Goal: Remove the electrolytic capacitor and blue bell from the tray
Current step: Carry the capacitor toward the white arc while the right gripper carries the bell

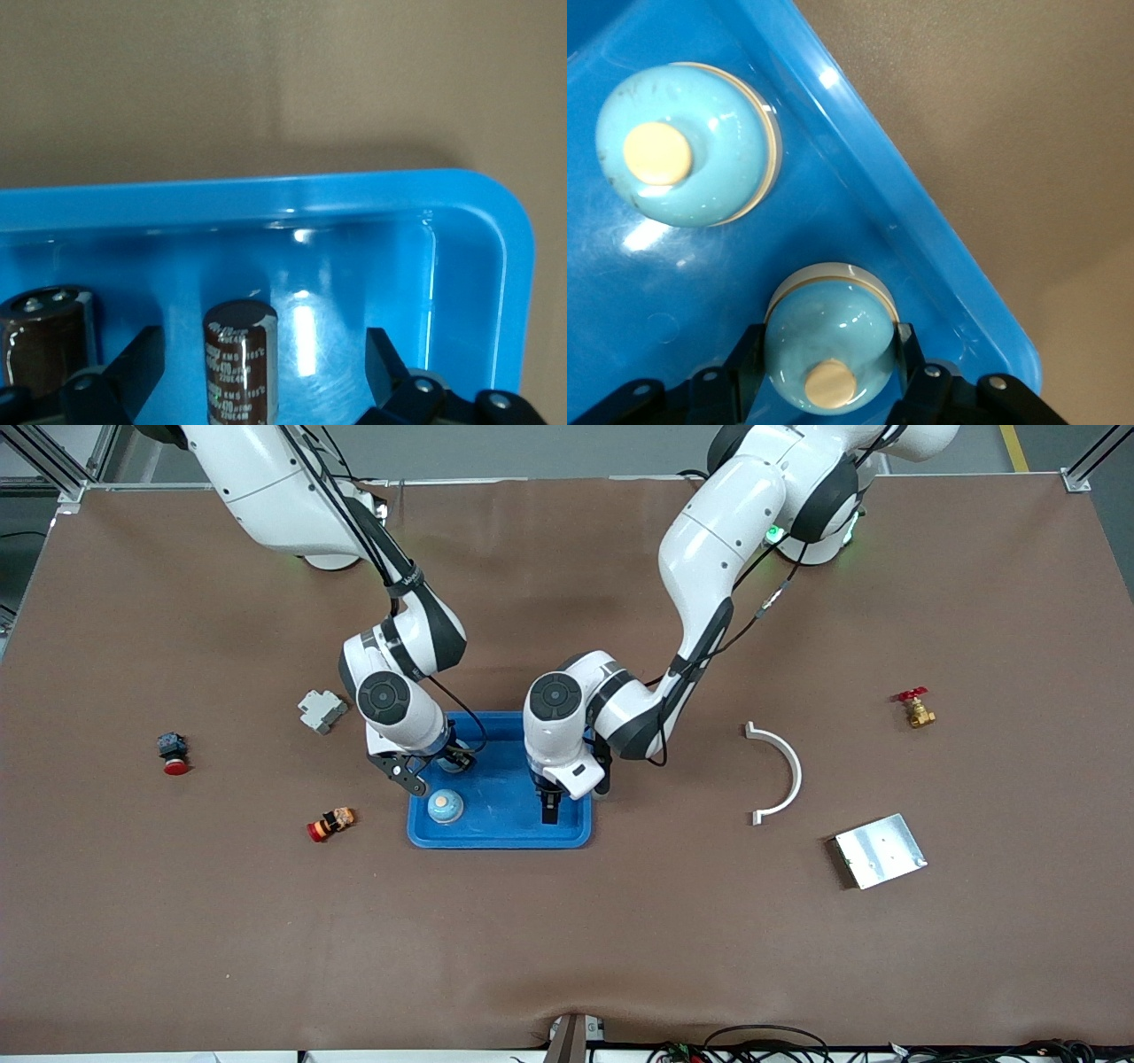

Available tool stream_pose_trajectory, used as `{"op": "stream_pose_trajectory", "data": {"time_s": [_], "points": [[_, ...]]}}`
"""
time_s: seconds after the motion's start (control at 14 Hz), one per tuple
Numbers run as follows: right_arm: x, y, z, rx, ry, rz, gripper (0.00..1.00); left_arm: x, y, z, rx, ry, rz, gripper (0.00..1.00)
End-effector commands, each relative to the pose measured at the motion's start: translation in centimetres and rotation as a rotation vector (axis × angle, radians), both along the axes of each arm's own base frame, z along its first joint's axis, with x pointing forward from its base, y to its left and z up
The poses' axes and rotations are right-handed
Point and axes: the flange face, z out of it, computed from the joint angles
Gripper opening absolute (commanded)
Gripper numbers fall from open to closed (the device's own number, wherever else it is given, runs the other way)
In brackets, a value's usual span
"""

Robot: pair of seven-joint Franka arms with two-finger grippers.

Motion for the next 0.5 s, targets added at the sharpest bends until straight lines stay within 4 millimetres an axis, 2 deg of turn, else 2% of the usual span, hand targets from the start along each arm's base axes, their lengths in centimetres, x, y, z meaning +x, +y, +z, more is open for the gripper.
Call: {"op": "stream_pose_trajectory", "data": {"time_s": [0.0, 0.07, 0.21, 0.29, 0.36, 0.43], "points": [[0.1, 0.0, 0.2, 0.002, -0.002, 0.009, 0.44, 0.1, -0.7, 0.1, 0.002, -0.033, 0.014, 1.0], [0.3, 0.1, 0.6, 0.005, -0.009, 0.01, 0.37, 0.1, -0.6, 0.0, 0.003, -0.032, 0.015, 0.93], [0.6, 0.1, 1.2, 0.008, -0.015, 0.009, 0.26, 0.2, -0.6, 0.1, 0.001, -0.034, 0.035, 0.7], [0.7, 0.4, 1.7, 0.011, -0.014, 0.012, 0.25, 0.5, -0.4, 0.3, 0.006, -0.042, 0.05, 0.56], [1.0, 0.7, 2.4, 0.015, -0.018, 0.015, 0.21, 0.3, -0.6, 0.5, 0.009, -0.049, 0.058, 0.44], [1.2, 0.7, 3.1, 0.014, -0.014, 0.014, 0.16, 0.3, -0.6, 0.6, 0.008, -0.048, 0.064, 0.25]]}}
